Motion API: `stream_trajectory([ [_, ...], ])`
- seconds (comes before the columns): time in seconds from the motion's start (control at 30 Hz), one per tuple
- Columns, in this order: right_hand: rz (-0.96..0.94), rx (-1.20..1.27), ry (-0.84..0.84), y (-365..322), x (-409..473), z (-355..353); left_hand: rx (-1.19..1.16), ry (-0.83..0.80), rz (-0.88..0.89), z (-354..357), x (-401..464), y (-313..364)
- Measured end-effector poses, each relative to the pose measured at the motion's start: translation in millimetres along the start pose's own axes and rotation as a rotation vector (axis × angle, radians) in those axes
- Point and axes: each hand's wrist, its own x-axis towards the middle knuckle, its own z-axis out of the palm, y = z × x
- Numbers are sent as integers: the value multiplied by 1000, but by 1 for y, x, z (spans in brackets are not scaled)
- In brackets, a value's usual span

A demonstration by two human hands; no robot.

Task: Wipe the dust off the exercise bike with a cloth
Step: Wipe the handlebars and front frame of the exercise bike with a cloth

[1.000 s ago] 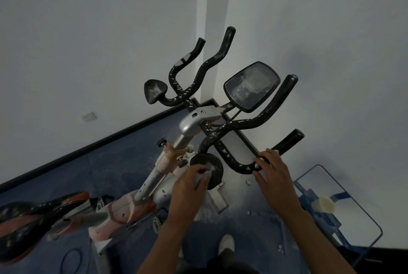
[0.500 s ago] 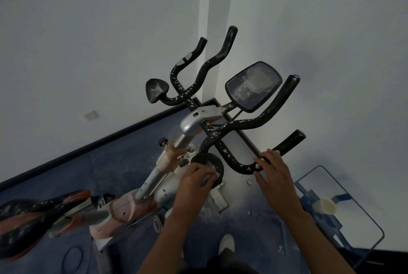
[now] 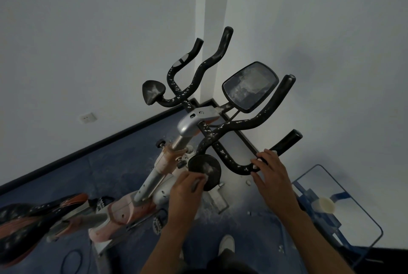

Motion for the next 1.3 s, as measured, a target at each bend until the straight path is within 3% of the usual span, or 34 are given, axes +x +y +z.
stream_trajectory([
  [0.13,-5,-1,-3,1,0,1,-24,90,-3,1,-4,-1],
  [0.3,-18,-8,-5,0,1,-1,14,0,82,10,-1,5],
  [0.5,1,-13,-21,1,0,1,-15,1,-13,-13,-9,-24],
  [0.7,-20,-20,4,-2,1,-1,61,-17,178,0,9,8],
  [0.9,-8,3,12,-1,0,0,4,-13,85,-5,1,-14],
  [1.13,-2,-10,8,-2,0,0,62,-83,209,4,9,-2],
  [1.3,13,-6,-5,0,0,2,76,3,132,0,3,-16],
])
